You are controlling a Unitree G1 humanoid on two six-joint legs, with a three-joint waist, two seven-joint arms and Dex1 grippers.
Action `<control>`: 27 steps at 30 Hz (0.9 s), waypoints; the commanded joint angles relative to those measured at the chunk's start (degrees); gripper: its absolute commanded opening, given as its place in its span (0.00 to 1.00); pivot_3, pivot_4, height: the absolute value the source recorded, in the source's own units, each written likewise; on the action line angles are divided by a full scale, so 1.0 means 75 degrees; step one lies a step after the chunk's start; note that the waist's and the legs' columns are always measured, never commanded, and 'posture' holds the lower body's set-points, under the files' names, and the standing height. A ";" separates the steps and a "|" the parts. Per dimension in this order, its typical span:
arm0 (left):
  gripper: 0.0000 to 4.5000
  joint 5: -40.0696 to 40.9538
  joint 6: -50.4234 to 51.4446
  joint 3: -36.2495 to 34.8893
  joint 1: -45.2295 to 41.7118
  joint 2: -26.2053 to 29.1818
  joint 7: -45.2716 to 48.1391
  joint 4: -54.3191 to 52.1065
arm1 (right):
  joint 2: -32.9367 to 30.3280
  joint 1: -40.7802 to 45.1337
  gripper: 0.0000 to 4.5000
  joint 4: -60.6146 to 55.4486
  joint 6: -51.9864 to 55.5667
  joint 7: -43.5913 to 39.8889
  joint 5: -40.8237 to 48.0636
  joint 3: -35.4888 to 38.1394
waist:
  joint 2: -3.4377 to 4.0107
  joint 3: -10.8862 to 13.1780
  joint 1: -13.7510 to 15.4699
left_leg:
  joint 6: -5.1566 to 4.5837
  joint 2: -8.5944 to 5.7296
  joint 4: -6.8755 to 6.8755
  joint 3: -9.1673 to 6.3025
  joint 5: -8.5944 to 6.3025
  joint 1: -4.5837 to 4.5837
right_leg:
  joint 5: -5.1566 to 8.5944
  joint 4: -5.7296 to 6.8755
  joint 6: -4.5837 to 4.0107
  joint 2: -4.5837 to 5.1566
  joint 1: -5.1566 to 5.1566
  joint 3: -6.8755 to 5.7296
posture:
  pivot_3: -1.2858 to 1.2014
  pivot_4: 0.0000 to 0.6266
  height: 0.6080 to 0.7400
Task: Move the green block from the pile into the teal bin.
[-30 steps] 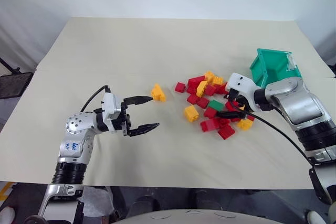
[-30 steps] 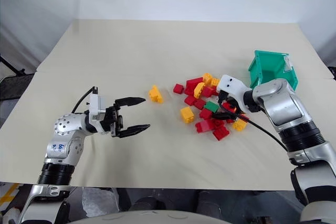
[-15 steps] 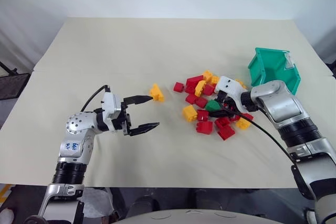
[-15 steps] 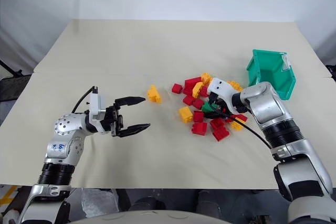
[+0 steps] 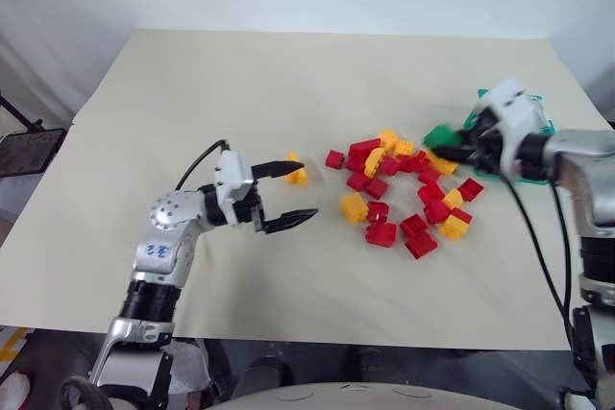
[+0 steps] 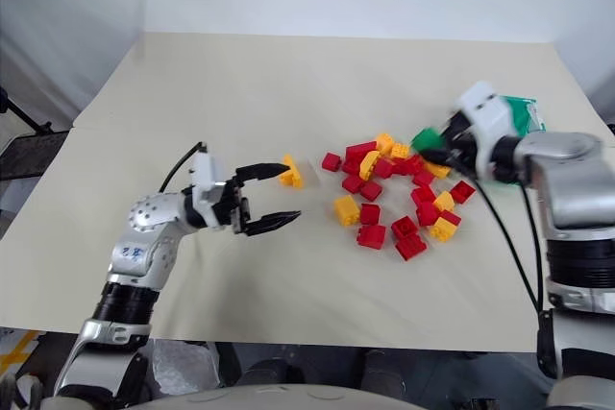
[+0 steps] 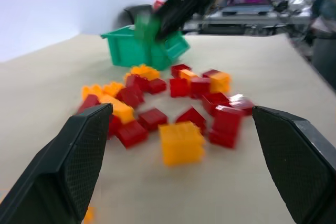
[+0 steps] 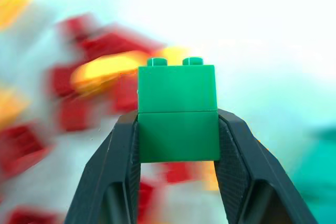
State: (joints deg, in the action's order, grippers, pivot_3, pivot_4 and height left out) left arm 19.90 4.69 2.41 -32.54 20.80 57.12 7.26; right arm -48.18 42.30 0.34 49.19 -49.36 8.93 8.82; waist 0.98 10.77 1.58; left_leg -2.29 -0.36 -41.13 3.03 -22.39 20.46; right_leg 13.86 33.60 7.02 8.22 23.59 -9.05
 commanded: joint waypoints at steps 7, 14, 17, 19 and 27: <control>1.00 -0.1070 0.0239 0.0634 -0.2113 -0.1059 -0.1309 0.1550 | -0.0163 0.0735 0.33 0.2638 -0.2068 0.1981 -0.0716 0.0434 | 0.0000 0.0001 -0.0042 | -0.0003 0.0006 0.0012 0.0082 0.0003 -0.0002 | 0.0000 -0.0001 0.0000 -0.0011 0.0006 0.0004 | 0.52 0.24 1.00; 1.00 -0.1444 0.0038 0.0772 -0.2994 -0.1724 -0.1702 0.2725 | 0.0211 0.1889 0.33 0.5770 -0.3881 0.2761 -0.1221 -0.0035 | 0.0000 0.0001 -0.0078 | -0.0005 0.0009 0.0034 0.0089 0.0006 -0.0004 | 0.0000 -0.0014 0.0000 -0.0012 0.0008 0.0002 | 0.52 0.24 1.00; 1.00 -0.1507 0.0062 0.0743 -0.3114 -0.1853 -0.1757 0.2891 | 0.0274 0.2158 0.55 0.6564 -0.4384 0.2837 -0.1326 -0.0160 | 0.0002 0.0001 -0.0083 | -0.0007 0.0009 0.0034 0.0088 0.0007 0.0009 | 0.0000 -0.0015 0.0000 -0.0011 0.0017 0.0000 | 0.52 0.24 1.00; 1.00 -0.1531 0.0110 0.0718 -0.3139 -0.1875 -0.1770 0.2898 | 0.0275 0.2248 0.69 0.6783 -0.4576 0.2795 -0.1347 -0.0224 | 0.0003 0.0003 -0.0077 | -0.0008 0.0009 0.0033 0.0088 0.0007 0.0012 | 0.0000 -0.0015 0.0000 -0.0010 0.0018 0.0000 | 0.52 0.24 1.00; 1.00 -0.0814 0.0222 0.0382 -0.2718 -0.1749 -0.1080 0.2185 | 0.0162 0.1978 1.00 0.5775 -0.4419 0.2085 -0.1048 -0.0160 | 0.0006 0.0004 -0.0072 | -0.0008 0.0010 0.0027 0.0083 0.0008 0.0019 | 0.0000 -0.0014 0.0000 -0.0009 0.0021 -0.0001 | 0.52 0.24 1.00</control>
State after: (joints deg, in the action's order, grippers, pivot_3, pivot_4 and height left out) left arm 10.51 6.99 6.98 -53.08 7.50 46.57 27.83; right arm -45.05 56.88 48.32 15.67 -31.92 -0.42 6.59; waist 1.03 10.80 1.04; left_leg -2.35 -0.27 -40.92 3.66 -22.33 20.60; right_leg 13.86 33.50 7.02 8.15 23.76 -9.06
